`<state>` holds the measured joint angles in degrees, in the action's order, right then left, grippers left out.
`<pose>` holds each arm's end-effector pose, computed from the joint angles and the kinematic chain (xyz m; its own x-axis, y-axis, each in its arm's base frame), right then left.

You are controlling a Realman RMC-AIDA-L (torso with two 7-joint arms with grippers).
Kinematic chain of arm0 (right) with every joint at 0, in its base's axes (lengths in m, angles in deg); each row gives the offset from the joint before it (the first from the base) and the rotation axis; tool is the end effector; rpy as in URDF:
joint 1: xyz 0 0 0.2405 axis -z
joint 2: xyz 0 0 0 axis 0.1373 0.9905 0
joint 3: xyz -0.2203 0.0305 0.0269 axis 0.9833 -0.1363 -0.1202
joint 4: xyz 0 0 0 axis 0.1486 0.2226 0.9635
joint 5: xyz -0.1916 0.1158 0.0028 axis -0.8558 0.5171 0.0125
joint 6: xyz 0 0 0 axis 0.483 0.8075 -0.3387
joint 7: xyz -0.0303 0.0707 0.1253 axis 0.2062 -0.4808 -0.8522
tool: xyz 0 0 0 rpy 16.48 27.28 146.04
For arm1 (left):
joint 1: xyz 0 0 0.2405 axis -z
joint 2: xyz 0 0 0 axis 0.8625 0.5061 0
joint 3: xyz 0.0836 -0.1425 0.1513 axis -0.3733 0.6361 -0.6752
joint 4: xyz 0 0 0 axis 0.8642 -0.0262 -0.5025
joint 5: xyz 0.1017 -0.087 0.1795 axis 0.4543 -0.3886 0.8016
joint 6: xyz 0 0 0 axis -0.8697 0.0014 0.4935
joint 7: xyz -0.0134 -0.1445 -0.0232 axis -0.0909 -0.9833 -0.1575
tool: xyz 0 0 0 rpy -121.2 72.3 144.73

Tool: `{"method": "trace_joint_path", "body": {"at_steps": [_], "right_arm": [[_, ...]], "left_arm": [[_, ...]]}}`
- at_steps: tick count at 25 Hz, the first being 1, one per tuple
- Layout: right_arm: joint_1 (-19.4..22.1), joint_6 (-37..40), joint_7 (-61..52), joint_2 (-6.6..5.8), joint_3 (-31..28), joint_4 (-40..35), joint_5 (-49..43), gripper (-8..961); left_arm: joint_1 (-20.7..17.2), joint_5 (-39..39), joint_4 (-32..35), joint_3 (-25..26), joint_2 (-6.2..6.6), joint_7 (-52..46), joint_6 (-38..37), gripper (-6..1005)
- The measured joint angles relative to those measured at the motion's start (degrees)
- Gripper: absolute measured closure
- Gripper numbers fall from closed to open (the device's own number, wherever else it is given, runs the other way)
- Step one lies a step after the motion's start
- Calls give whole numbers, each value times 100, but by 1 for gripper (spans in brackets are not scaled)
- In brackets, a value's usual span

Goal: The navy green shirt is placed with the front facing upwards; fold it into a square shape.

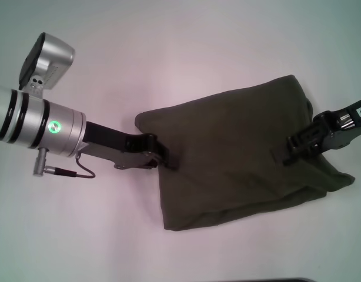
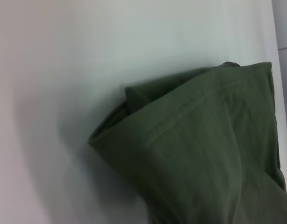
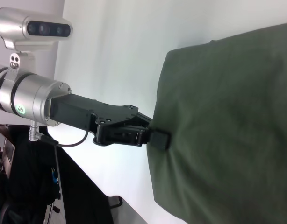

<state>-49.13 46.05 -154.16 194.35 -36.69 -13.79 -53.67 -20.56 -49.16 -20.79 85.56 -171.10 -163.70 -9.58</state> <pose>0.2317 0.3151 0.0502 0.2291 -0.9666 0.1145 -0.9630 -0.2080 0.1713 -0.2097 0.3193 -0.0568 0.1420 0.9898 -0.0064 0.9809 -0.1398 0.1355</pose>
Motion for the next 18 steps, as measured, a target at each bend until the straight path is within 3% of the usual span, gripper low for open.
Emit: {"method": "trace_joint_path", "body": {"at_steps": [2, 7, 15, 18], "right_arm": [[7, 0, -7, 0, 0, 0, -1, 512], [21, -10, -16, -4, 0, 5, -2, 512], [-13, -20, -24, -9, 0, 36, -2, 513], [-15, -18, -28, -9, 0, 36, -2, 513]], "left_arm": [[-33, 12, -30, 20, 46, 3, -7, 912], [-150, -12, -54, 76, 322, -15, -20, 928], [-111, 30, -8, 79, 894, 6, 18, 923], [-92, 35, -6, 56, 975, -4, 13, 921]]}}
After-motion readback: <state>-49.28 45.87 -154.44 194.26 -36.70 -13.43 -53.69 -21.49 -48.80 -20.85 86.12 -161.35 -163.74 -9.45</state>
